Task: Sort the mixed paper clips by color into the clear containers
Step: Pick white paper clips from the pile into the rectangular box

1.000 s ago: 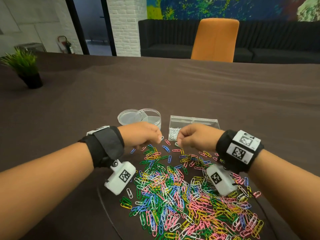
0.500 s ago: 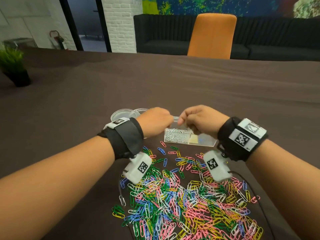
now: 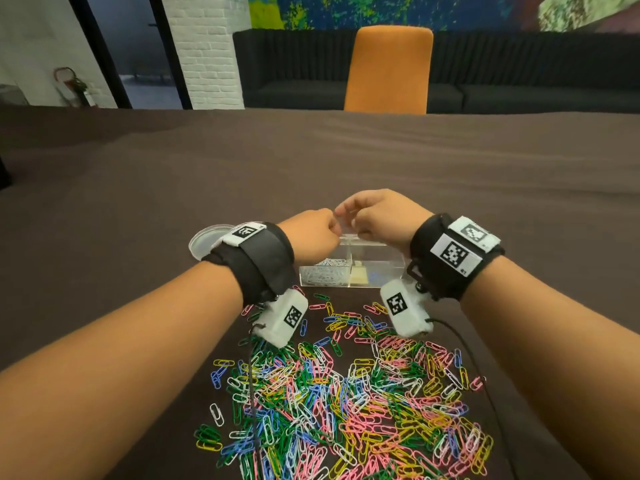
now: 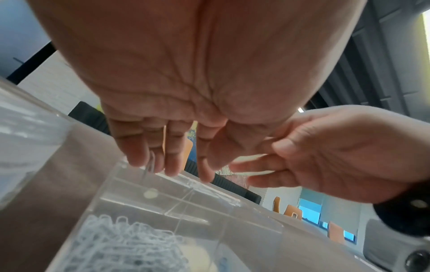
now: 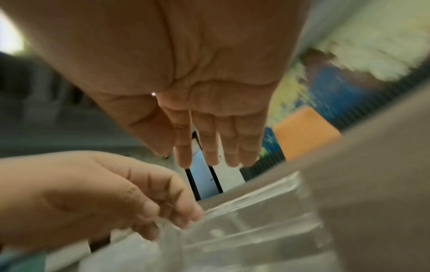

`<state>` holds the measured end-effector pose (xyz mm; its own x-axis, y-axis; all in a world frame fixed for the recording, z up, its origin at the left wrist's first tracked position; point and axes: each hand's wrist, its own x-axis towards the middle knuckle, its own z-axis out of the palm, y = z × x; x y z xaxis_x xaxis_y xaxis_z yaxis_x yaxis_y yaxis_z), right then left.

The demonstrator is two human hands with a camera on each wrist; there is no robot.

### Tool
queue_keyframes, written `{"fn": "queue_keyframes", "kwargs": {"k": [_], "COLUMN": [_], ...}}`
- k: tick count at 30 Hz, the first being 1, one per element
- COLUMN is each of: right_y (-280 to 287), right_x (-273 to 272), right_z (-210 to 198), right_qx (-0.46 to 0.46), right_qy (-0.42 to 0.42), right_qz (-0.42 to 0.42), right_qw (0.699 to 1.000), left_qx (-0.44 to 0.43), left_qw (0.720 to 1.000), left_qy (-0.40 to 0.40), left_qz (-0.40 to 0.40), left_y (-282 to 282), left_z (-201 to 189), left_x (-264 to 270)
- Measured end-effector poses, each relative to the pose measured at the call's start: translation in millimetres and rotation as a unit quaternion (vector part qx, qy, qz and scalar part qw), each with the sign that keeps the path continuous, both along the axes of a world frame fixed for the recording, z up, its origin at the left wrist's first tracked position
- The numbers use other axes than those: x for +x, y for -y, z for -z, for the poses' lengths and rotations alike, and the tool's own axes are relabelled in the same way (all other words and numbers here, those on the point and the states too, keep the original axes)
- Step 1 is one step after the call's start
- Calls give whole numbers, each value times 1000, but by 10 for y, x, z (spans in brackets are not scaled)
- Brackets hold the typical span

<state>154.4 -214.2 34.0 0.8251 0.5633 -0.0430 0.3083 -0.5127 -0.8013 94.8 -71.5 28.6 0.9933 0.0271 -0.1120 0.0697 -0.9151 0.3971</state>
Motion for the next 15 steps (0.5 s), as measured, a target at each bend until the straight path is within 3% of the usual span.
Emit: {"fn": "queue_keyframes", "kwargs": {"k": [3, 5, 9, 12, 15], "right_y": [341, 630, 1164, 1314, 1275], "right_x": [-224, -408, -643, -745, -833], "right_z": [-52, -5, 200, 294, 366], "right_qx": [-140, -198, -332, -343, -316], "right_qy": [155, 216, 160, 140, 149], "right_qz": [-50, -79, -131, -142, -160], "right_qw": [977, 953, 920, 918, 923], "left_qx": [32, 62, 62, 59, 108], "left_qw": [998, 997, 989, 985, 974], "left_qy": [-16, 6, 101, 8, -59], "left_qz": [43, 52, 89, 163, 190], "left_y": [-47, -80, 65, 324, 505], "left_z": [40, 81, 190, 258, 349], "left_x": [-42, -118, -397, -600, -668]}}
